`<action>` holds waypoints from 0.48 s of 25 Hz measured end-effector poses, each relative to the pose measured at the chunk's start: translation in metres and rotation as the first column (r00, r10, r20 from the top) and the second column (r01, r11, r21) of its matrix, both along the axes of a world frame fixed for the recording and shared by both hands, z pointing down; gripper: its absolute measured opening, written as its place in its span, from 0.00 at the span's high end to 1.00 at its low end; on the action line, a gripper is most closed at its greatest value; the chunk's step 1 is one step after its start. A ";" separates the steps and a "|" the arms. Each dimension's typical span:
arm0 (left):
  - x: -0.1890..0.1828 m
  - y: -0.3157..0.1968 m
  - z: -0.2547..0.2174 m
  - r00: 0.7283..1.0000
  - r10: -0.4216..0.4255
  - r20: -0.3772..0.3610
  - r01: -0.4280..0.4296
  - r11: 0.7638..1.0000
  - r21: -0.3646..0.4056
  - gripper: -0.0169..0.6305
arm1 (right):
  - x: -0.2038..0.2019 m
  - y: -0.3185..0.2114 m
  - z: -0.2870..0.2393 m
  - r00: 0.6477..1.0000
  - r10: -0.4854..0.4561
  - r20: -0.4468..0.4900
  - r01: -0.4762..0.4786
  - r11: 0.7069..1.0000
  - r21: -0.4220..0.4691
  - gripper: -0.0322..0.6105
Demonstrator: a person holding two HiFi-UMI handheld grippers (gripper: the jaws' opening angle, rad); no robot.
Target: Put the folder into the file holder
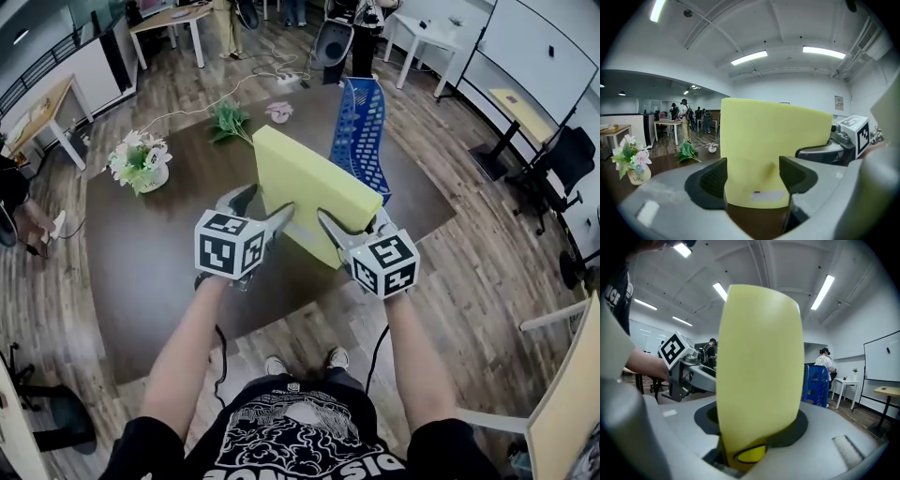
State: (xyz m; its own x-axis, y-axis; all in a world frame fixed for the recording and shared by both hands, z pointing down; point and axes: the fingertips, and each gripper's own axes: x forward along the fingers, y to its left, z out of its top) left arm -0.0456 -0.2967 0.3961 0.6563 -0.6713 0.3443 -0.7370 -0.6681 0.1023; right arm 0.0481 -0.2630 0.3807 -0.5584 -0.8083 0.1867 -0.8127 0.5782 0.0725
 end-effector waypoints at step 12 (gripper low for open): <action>0.046 0.004 -0.013 0.990 0.139 -0.014 -0.139 0.990 0.037 0.42 | 0.061 0.033 -0.051 0.956 0.228 0.185 -0.252 0.960 0.119 0.63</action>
State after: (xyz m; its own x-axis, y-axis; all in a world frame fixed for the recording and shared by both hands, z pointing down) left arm 0.0004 -0.2932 0.3827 0.7495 -0.5847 0.3103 -0.6351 -0.7674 0.0881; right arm 0.1092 -0.2299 0.3293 -0.3582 -0.9335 -0.0177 -0.9335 0.3584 -0.0111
